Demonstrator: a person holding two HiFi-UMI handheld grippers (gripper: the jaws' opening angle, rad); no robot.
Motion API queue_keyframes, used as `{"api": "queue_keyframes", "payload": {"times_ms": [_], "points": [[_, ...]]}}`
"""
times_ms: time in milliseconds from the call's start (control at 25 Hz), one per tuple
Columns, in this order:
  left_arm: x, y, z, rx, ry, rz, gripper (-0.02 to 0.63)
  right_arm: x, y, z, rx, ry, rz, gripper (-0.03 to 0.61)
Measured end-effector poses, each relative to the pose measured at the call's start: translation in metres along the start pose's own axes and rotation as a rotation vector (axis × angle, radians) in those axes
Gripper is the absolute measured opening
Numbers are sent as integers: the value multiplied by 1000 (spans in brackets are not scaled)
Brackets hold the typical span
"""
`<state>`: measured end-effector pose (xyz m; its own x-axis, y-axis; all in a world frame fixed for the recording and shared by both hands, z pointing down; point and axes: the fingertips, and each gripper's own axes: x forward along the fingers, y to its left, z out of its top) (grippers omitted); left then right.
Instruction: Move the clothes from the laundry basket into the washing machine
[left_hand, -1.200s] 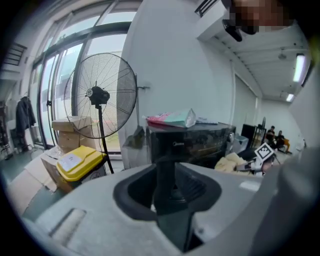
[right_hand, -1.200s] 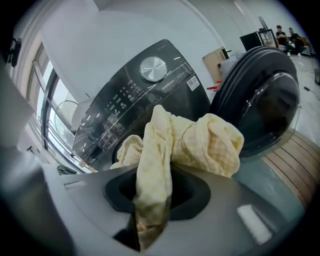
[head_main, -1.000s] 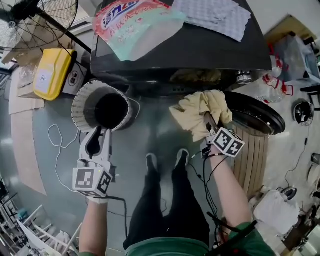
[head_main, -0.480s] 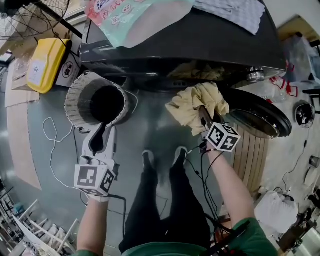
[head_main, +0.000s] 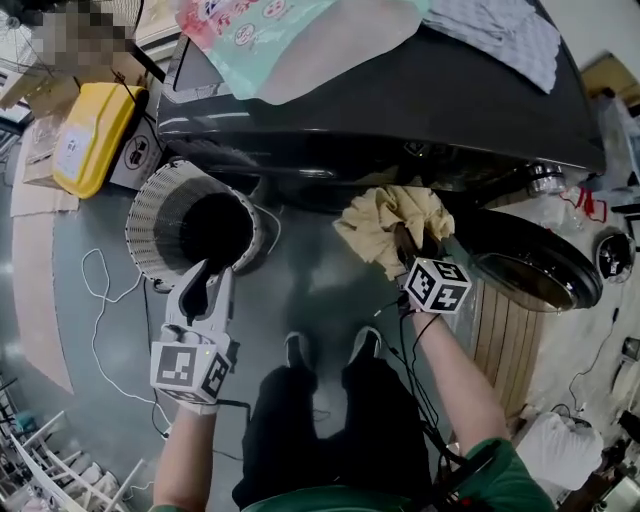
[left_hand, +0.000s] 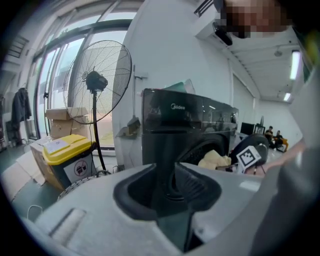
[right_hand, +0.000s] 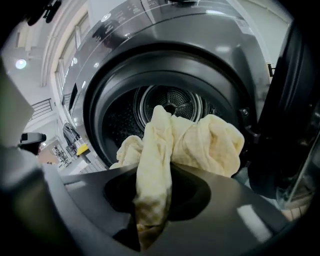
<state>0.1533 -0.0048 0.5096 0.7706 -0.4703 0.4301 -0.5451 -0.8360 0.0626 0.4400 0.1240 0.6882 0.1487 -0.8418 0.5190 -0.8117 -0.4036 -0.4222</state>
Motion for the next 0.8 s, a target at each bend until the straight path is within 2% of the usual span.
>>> {"api": "queue_keyframes", "payload": {"times_ms": [320,480,680,800], "points": [[67,14,-38,-8,-80,0,114,59,-9,-8,-105,-51,36,101],[95,16,-51,-3,-160,-11,115,84,-18,-5,-157,-127,67,103],[122,38,-81,21,-253,8,115,119,-23,3,-201,-229,100,104],[125,42,-98,22,-282,18,115,129,-27,0,-220,-263,98,104]]}}
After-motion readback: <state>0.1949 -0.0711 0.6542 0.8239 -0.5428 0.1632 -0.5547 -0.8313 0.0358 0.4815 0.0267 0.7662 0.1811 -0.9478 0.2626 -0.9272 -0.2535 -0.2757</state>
